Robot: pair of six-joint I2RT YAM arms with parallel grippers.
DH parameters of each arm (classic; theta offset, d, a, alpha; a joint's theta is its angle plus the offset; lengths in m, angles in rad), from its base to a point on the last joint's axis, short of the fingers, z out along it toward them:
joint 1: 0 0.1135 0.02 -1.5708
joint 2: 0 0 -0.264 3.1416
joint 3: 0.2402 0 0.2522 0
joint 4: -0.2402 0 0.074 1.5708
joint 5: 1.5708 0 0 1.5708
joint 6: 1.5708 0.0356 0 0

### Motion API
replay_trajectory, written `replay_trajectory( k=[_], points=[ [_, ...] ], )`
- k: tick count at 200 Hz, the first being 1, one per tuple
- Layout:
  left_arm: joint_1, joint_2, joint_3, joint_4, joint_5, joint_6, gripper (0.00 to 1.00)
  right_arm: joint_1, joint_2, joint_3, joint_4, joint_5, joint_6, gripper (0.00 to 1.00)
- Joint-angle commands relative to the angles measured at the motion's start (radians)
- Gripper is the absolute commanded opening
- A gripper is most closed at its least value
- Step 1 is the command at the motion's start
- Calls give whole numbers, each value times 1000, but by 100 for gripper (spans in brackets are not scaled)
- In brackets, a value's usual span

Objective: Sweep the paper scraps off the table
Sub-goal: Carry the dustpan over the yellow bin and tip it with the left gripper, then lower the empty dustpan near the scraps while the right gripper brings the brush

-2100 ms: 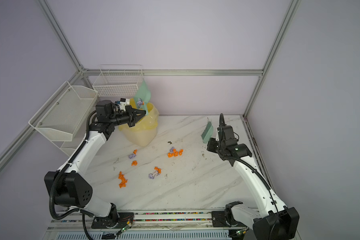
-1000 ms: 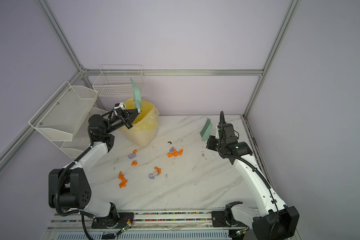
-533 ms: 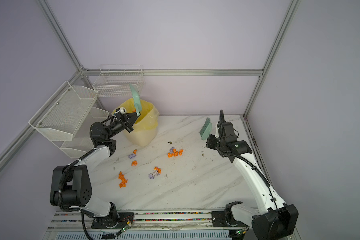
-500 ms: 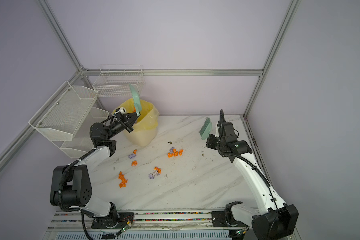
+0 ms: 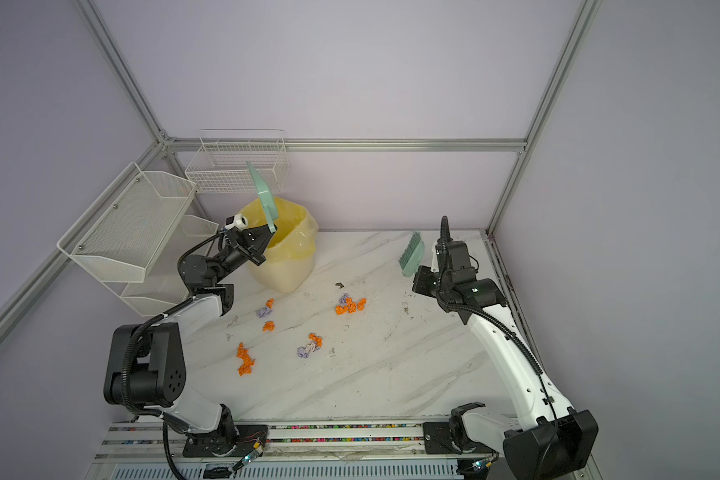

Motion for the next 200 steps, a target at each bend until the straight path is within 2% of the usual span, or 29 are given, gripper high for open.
replay_trajectory(
  k=[1, 12, 26, 55, 90, 111, 131, 158, 200],
  points=[
    [8, -77, 0, -132, 63, -19, 0, -2, 5, 24, -7, 4, -8, 0],
    [8, -126, 28, -334, 99, 125, 0, -3, 8, 25, -6, -2, -8, 0],
    [7, -192, 95, -646, 127, 376, 0, -2, 9, 24, -5, -10, -8, 0],
    [3, -284, 269, -1222, 110, 801, 0, -2, 20, 25, 1, -25, -8, 0],
    [-75, -335, 370, -1591, 25, 1083, 0, 2, 49, 21, 33, -56, -1, 0],
    [-197, -352, 440, -1822, -104, 1276, 0, 17, 75, 35, 55, -73, 10, 0],
    [-307, -353, 501, -1999, -232, 1410, 0, 59, 109, 64, 72, -65, 21, 0],
    [-439, -361, 519, -2161, -413, 1530, 0, 150, 165, 93, 101, -56, 53, 0],
    [-553, -419, 416, -2273, -629, 1587, 0, 249, 228, 95, 188, -79, 110, 0]
  ],
)
